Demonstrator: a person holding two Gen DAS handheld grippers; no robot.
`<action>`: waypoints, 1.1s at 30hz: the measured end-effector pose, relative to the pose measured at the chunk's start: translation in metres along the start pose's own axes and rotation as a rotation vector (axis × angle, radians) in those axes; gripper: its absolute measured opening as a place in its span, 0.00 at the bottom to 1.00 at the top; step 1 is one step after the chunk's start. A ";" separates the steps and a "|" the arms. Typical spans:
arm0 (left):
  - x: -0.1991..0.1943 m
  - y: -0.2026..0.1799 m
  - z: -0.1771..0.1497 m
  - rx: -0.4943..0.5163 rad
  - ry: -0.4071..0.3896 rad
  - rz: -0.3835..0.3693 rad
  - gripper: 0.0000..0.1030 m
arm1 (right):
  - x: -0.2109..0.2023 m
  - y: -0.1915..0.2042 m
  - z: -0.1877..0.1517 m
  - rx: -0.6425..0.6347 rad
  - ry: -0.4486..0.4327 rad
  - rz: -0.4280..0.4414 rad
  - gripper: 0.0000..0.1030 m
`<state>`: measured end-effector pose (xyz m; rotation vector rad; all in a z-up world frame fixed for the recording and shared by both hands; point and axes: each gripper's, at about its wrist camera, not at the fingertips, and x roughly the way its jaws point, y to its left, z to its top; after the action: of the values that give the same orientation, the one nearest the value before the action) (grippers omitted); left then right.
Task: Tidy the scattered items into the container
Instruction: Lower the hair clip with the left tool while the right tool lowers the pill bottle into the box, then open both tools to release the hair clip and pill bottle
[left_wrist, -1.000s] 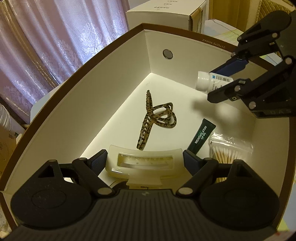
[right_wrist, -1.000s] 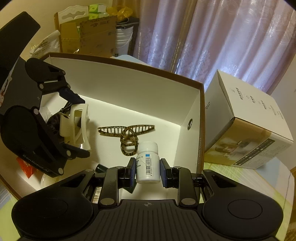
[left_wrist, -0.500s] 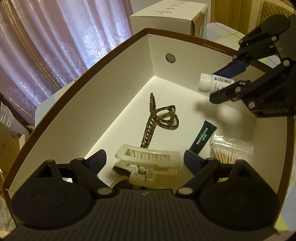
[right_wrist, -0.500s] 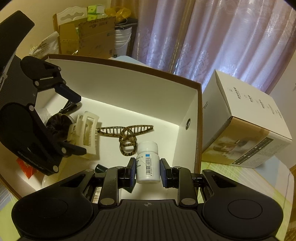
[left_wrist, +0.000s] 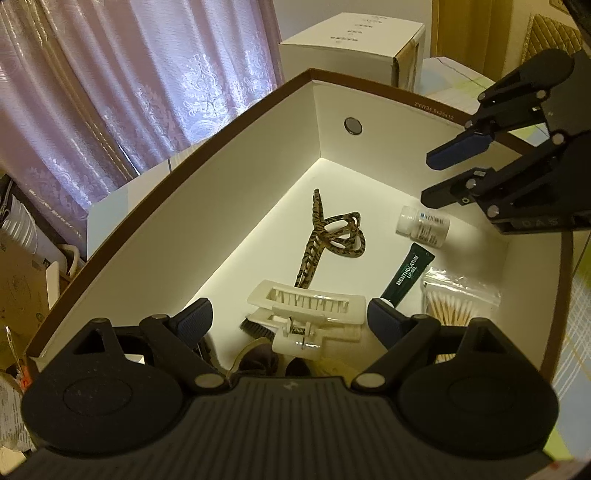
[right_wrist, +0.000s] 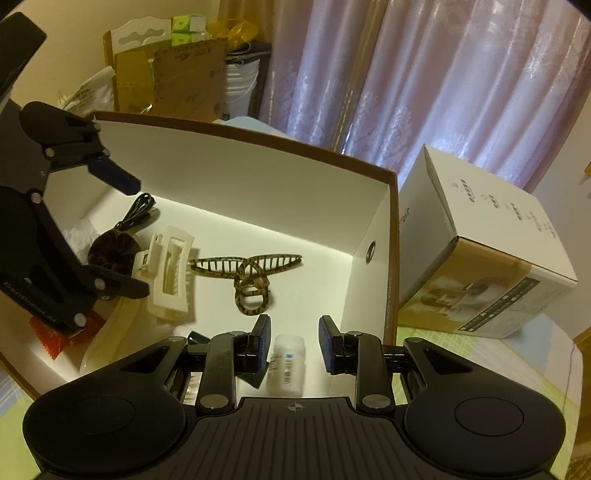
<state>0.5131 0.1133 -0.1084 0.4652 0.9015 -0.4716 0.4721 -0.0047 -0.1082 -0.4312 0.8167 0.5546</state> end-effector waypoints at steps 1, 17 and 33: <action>-0.002 0.000 0.000 -0.002 -0.002 0.001 0.86 | -0.002 0.000 0.000 0.000 -0.007 0.001 0.46; -0.062 -0.001 -0.015 -0.164 -0.046 0.081 0.91 | -0.047 0.013 -0.027 0.067 -0.070 0.042 0.89; -0.148 -0.028 -0.041 -0.349 -0.108 0.209 0.96 | -0.096 0.046 -0.032 0.109 -0.105 0.068 0.98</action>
<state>0.3928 0.1423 -0.0140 0.2089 0.8000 -0.1412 0.3722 -0.0149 -0.0597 -0.2724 0.7585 0.5877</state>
